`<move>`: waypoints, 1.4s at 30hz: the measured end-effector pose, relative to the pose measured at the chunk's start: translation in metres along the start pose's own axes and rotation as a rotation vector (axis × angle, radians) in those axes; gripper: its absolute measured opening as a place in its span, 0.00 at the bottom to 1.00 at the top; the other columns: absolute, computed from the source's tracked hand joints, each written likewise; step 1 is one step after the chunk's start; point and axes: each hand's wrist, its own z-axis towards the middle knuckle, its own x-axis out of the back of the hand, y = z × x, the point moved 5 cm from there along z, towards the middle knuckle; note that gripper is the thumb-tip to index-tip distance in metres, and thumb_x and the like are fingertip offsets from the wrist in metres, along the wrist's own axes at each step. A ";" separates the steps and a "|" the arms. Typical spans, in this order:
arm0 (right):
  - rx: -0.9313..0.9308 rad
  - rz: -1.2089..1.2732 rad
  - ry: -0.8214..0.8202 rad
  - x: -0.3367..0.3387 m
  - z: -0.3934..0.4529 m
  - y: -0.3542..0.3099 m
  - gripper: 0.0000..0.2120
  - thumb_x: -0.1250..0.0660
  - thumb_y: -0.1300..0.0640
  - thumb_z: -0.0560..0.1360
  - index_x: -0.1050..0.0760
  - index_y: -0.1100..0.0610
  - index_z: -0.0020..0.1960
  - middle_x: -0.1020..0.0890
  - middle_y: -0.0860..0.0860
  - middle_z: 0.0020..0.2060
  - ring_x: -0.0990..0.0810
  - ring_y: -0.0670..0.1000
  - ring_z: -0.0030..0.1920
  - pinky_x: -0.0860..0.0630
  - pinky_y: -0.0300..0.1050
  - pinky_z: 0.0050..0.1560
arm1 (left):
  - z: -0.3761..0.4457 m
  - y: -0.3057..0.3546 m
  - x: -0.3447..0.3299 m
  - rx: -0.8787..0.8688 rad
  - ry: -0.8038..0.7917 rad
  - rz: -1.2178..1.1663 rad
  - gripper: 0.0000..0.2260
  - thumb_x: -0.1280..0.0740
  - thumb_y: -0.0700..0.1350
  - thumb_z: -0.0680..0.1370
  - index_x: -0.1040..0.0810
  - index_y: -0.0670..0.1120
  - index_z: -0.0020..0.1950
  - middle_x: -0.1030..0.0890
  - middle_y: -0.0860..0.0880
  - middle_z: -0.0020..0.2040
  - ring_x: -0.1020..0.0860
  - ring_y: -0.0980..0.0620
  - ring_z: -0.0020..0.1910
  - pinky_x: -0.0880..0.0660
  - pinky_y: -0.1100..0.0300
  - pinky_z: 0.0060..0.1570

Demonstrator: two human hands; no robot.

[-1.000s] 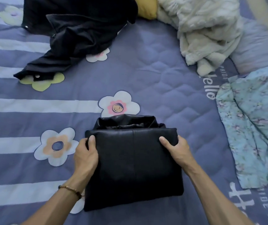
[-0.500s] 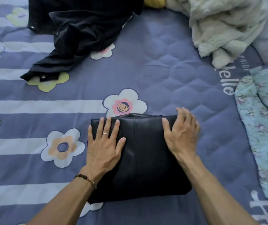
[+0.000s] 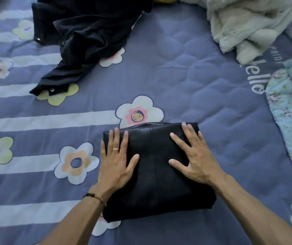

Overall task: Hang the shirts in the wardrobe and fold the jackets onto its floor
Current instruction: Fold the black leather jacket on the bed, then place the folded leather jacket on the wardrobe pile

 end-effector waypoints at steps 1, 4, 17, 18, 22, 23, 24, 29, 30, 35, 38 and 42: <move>-0.076 0.116 0.056 0.005 -0.009 0.004 0.39 0.39 0.30 0.72 0.48 0.38 0.78 0.60 0.51 0.80 0.61 0.51 0.79 0.62 0.51 0.78 | -0.011 -0.006 0.004 0.054 0.028 -0.098 0.33 0.47 0.64 0.79 0.55 0.57 0.80 0.62 0.47 0.81 0.62 0.48 0.79 0.62 0.47 0.77; -0.384 0.472 0.083 0.002 -0.045 0.012 0.39 0.33 0.31 0.67 0.52 0.22 0.71 0.61 0.48 0.79 0.52 0.49 0.79 0.46 0.50 0.76 | -0.053 -0.020 0.006 0.271 -0.024 -0.439 0.32 0.38 0.61 0.79 0.58 0.76 0.72 0.59 0.47 0.81 0.53 0.48 0.80 0.50 0.50 0.77; -0.488 0.854 -0.040 0.013 -0.060 -0.012 0.43 0.28 0.42 0.71 0.52 0.31 0.76 0.33 0.25 0.62 0.28 0.34 0.61 0.33 0.37 0.66 | -0.020 -0.050 0.040 0.201 -0.246 -0.889 0.34 0.24 0.50 0.72 0.36 0.69 0.71 0.26 0.60 0.64 0.24 0.65 0.58 0.25 0.65 0.53; -0.506 0.857 -0.021 0.019 -0.065 -0.019 0.43 0.29 0.42 0.72 0.53 0.32 0.76 0.32 0.29 0.65 0.27 0.36 0.62 0.33 0.37 0.66 | -0.018 -0.048 0.050 0.192 -0.266 -0.895 0.35 0.23 0.50 0.70 0.35 0.69 0.72 0.26 0.61 0.63 0.24 0.64 0.57 0.25 0.65 0.52; -0.547 0.842 0.076 0.067 -0.114 -0.063 0.35 0.33 0.45 0.77 0.49 0.32 0.76 0.35 0.32 0.67 0.31 0.38 0.66 0.35 0.38 0.70 | -0.019 -0.031 0.096 0.082 -0.393 -0.914 0.39 0.20 0.62 0.58 0.31 0.73 0.66 0.23 0.65 0.60 0.21 0.63 0.55 0.23 0.60 0.56; -0.553 0.844 0.102 0.075 -0.128 -0.072 0.31 0.34 0.46 0.78 0.45 0.33 0.76 0.34 0.32 0.66 0.32 0.37 0.66 0.35 0.37 0.70 | -0.023 -0.024 0.104 0.052 -0.415 -0.927 0.37 0.19 0.60 0.60 0.31 0.73 0.66 0.23 0.66 0.60 0.21 0.65 0.53 0.23 0.63 0.54; -0.584 0.853 0.165 0.096 -0.155 -0.084 0.28 0.34 0.48 0.79 0.40 0.34 0.74 0.32 0.32 0.65 0.31 0.36 0.65 0.35 0.35 0.68 | -0.028 -0.005 0.121 -0.009 -0.446 -0.947 0.36 0.19 0.55 0.63 0.30 0.72 0.66 0.24 0.65 0.61 0.21 0.67 0.52 0.23 0.65 0.53; -0.754 0.963 0.447 0.154 -0.283 -0.132 0.28 0.26 0.47 0.69 0.29 0.38 0.67 0.25 0.34 0.61 0.24 0.29 0.55 0.27 0.27 0.52 | -0.070 0.086 0.171 -0.275 -0.696 -0.957 0.42 0.18 0.57 0.56 0.29 0.67 0.68 0.21 0.65 0.60 0.20 0.61 0.57 0.23 0.61 0.56; -0.783 0.954 0.485 0.163 -0.306 -0.140 0.30 0.24 0.47 0.67 0.29 0.39 0.68 0.24 0.35 0.61 0.24 0.29 0.55 0.28 0.27 0.52 | -0.080 0.104 0.176 -0.332 -0.746 -0.949 0.45 0.18 0.57 0.53 0.30 0.66 0.69 0.20 0.65 0.59 0.20 0.61 0.57 0.23 0.65 0.54; -0.981 0.932 0.745 0.203 -0.461 -0.182 0.38 0.18 0.44 0.61 0.30 0.36 0.67 0.24 0.37 0.63 0.24 0.35 0.60 0.28 0.32 0.61 | -0.155 0.227 0.193 -0.644 -1.003 -0.810 0.50 0.15 0.54 0.53 0.33 0.65 0.70 0.22 0.61 0.61 0.20 0.64 0.55 0.24 0.71 0.48; -1.072 0.930 0.871 0.208 -0.542 -0.205 0.40 0.18 0.47 0.61 0.32 0.38 0.69 0.25 0.36 0.63 0.25 0.33 0.61 0.29 0.31 0.61 | -0.206 0.294 0.190 -0.785 -1.138 -0.723 0.53 0.15 0.58 0.49 0.35 0.65 0.71 0.23 0.60 0.63 0.20 0.61 0.57 0.23 0.67 0.51; -1.208 0.950 1.091 0.195 -0.657 -0.236 0.46 0.17 0.41 0.58 0.33 0.39 0.71 0.25 0.38 0.66 0.26 0.37 0.64 0.28 0.40 0.67 | -0.299 0.389 0.172 -1.011 -1.259 -0.569 0.56 0.16 0.62 0.45 0.35 0.64 0.71 0.22 0.59 0.63 0.21 0.63 0.57 0.24 0.69 0.53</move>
